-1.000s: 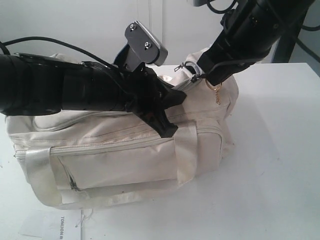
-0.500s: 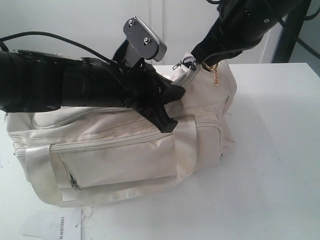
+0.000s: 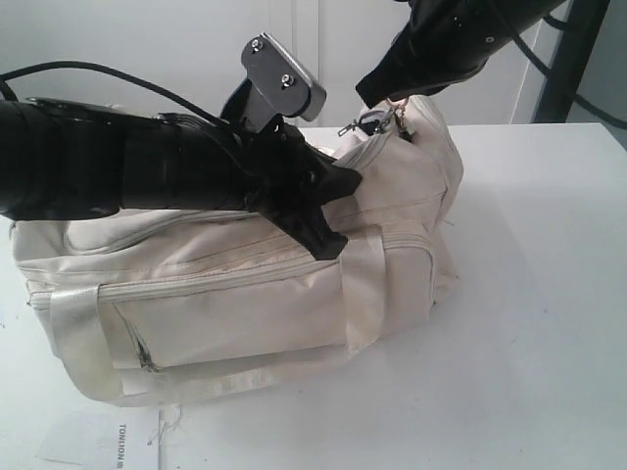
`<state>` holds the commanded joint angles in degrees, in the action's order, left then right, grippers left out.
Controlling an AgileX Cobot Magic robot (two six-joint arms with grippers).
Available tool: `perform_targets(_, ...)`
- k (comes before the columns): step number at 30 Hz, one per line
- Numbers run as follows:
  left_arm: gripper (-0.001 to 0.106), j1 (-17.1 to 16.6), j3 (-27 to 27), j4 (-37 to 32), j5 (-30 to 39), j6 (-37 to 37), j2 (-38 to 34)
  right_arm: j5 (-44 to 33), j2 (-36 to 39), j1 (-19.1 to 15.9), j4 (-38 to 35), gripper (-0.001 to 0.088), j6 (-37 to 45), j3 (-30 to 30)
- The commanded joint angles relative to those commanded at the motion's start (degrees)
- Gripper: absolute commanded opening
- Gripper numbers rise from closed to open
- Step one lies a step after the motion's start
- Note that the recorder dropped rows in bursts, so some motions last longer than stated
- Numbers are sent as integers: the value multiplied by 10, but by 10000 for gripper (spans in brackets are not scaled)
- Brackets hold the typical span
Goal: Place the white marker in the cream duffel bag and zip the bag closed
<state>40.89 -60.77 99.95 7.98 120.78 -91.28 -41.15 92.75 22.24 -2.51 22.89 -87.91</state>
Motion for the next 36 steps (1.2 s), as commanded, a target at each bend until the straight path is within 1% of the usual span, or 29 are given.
perform_targets(3,3,0,0,0,7,-1,0,5,1,0,3,0,0,0)
perform_targets(5,3,2,0,0,11,-1,0,25,4,0,25,0,0,0)
perform_targets(12,3,5,0,0,9,0,0,89,28,0,25,0,-7,0)
perform_targets(17,3,5,0,0,10,0,0,127,30,0,25,0,-9,0)
perform_targets(19,3,5,0,0,10,0,0,132,30,-2,25,0,-19,0)
perform_targets(22,15,5,0,0,6,0,0,102,28,-5,25,0,-26,0)
perform_targets(23,51,5,0,0,-1,-1,0,83,27,-5,25,0,-26,0)
perform_targets(25,190,5,0,0,-25,0,0,46,17,-5,25,0,-26,0)
perform_targets(26,312,4,0,-2,-36,0,0,26,12,-5,25,0,-22,0)
perform_targets(27,466,4,0,-2,-49,0,0,5,7,-5,22,0,-21,0)
perform_targets(28,595,4,0,-2,-62,0,0,-12,3,-5,22,0,-21,0)
perform_targets(29,747,4,0,-2,-80,-3,4,-38,-4,-5,21,0,-21,0)
perform_targets(30,865,4,0,0,-106,-11,9,-58,-7,-5,18,0,-21,0)
perform_targets(31,915,4,0,0,-125,-22,15,-79,-10,-5,15,0,-21,0)
perform_targets(32,930,4,0,0,-145,-31,23,-105,-14,-5,11,0,-15,0)
perform_targets(34,913,4,0,0,-166,-32,44,-133,-15,-5,1,0,0,0)
perform_targets(36,887,4,0,0,-154,-32,65,-155,-14,-5,-25,0,4,0)
